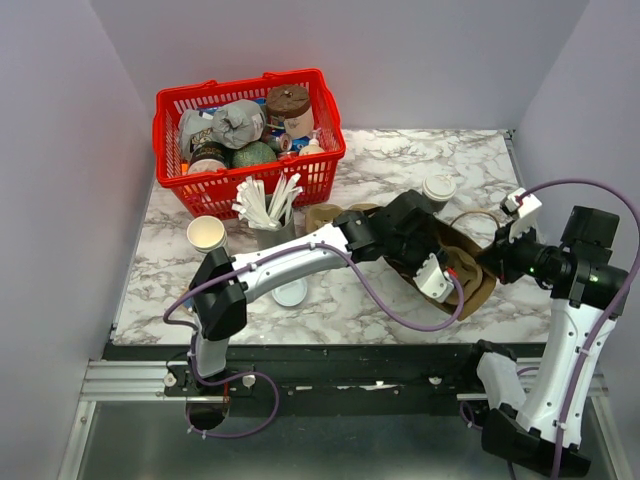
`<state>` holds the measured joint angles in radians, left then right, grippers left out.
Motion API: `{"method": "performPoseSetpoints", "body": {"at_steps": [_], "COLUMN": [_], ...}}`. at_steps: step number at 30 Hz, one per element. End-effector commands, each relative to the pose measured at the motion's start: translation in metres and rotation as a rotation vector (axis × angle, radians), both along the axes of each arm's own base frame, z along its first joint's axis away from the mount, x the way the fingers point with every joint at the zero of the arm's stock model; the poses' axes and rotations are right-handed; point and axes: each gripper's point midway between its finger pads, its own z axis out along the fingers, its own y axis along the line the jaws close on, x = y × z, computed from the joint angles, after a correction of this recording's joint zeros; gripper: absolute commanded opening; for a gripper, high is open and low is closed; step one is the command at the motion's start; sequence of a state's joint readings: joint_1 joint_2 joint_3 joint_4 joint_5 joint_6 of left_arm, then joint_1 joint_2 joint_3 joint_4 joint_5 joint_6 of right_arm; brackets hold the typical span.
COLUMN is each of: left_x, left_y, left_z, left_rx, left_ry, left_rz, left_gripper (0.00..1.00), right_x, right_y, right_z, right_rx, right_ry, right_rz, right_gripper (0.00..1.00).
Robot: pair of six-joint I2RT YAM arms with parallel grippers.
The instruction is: Pack the takeout coffee
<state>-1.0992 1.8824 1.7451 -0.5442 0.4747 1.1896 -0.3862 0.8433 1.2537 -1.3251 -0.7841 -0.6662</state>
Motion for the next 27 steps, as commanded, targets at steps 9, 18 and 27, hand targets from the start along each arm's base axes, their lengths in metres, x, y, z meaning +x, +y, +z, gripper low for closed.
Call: {"method": "performPoseSetpoints", "body": {"at_steps": [9,18,27], "left_x": [0.018,0.014,0.008], "left_y": [0.003,0.005,0.002], "left_z": [-0.002,0.001,-0.004], "left_rx": [0.09,0.14,0.159], "left_ry": [-0.134,-0.192,-0.16], "left_rz": [0.04,-0.049,-0.038], "left_gripper": [0.0,0.0,0.0], "right_x": [0.015,0.035,0.042], "right_y": [-0.019,-0.029,-0.024], "right_z": [-0.01,0.001,0.015], "right_rx": [-0.025,-0.105,-0.124], "right_ry": [0.13,0.079,0.041], "right_rz": [-0.109,-0.144,-0.139], "right_gripper": [0.0,0.0,0.01]}}
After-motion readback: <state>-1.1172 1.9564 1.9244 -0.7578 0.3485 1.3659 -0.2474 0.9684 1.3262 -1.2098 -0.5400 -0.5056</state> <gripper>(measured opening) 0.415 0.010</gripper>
